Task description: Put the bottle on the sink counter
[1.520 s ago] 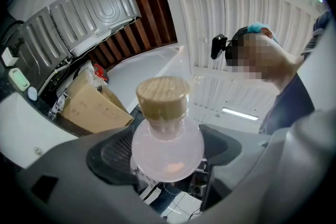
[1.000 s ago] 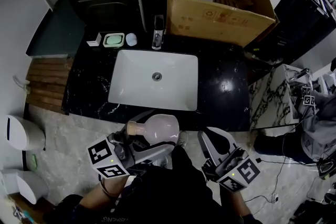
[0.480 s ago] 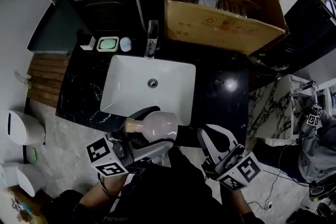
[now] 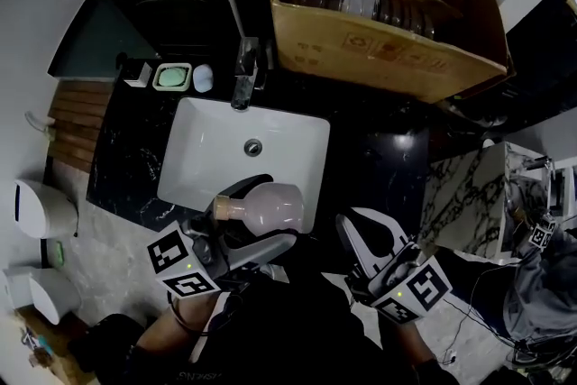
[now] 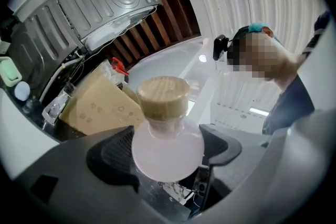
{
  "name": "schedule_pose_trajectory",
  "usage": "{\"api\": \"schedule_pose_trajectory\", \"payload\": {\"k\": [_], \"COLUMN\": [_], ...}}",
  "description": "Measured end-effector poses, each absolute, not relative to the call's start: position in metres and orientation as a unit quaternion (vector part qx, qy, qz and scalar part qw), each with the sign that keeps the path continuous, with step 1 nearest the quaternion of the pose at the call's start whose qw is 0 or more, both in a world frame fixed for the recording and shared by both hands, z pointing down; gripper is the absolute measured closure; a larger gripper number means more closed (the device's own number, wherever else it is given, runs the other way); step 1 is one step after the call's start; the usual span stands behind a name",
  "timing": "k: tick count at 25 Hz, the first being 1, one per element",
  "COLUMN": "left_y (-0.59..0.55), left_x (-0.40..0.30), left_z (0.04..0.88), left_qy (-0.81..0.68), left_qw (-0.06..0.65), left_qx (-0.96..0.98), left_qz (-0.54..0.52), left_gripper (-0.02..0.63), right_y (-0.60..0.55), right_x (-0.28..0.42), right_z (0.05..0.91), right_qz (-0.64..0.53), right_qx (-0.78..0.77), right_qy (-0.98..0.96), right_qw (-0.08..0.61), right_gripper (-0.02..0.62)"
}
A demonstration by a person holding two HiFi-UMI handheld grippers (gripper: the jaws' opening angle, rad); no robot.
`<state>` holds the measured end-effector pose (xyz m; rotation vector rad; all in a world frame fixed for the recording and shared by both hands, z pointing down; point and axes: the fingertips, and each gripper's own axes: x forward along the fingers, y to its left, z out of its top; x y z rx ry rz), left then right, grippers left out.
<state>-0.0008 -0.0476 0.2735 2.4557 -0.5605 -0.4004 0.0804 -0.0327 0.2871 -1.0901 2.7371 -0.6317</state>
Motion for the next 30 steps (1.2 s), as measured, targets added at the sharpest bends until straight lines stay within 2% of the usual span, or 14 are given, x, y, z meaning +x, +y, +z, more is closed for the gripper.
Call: {"api": "schedule_pose_trajectory", "payload": {"k": [30], "left_y": [-0.189], "left_x": [0.039], "left_z": [0.346], "left_qy": [-0.240], "left_qw": [0.282], "left_qx": [0.926], "left_qz": [-0.076], "left_gripper": [0.218], "right_y": [-0.119], "right_x": [0.102], "right_z": [0.344], "right_qz": [-0.242], "right_qx": [-0.382], "right_qy": [0.891], "right_qw": [0.032], "right_gripper": [0.569]}}
